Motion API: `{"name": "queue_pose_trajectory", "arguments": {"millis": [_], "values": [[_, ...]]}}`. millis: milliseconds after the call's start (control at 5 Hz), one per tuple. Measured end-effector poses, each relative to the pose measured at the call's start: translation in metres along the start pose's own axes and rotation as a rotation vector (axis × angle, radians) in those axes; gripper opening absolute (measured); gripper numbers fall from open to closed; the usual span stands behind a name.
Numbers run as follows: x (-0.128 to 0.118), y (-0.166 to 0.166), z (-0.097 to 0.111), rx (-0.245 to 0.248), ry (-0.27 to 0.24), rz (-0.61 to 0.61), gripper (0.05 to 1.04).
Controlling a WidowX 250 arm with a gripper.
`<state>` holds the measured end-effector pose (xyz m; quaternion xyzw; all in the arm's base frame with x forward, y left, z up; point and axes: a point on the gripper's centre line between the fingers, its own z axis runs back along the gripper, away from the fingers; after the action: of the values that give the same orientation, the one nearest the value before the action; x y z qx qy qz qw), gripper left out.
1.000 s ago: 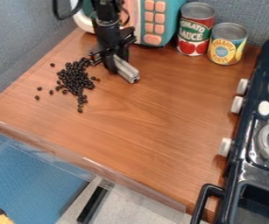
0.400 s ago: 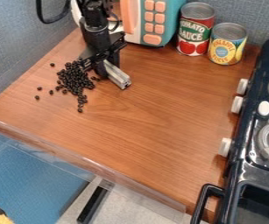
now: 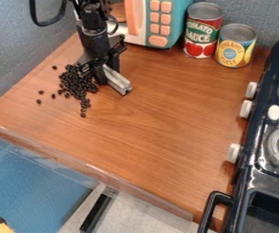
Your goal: Sweep into pile
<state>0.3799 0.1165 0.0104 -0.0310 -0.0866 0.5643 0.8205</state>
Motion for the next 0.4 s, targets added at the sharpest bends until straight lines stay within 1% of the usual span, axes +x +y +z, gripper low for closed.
{"name": "queue_pose_trajectory", "arguments": {"millis": [200, 400], "values": [[0.0033, 0.0059, 0.001, 0.004, -0.002, 0.016, 0.385], [0.0032, 0.0049, 0.0016, -0.008, -0.001, -0.003, 0.385]]}}
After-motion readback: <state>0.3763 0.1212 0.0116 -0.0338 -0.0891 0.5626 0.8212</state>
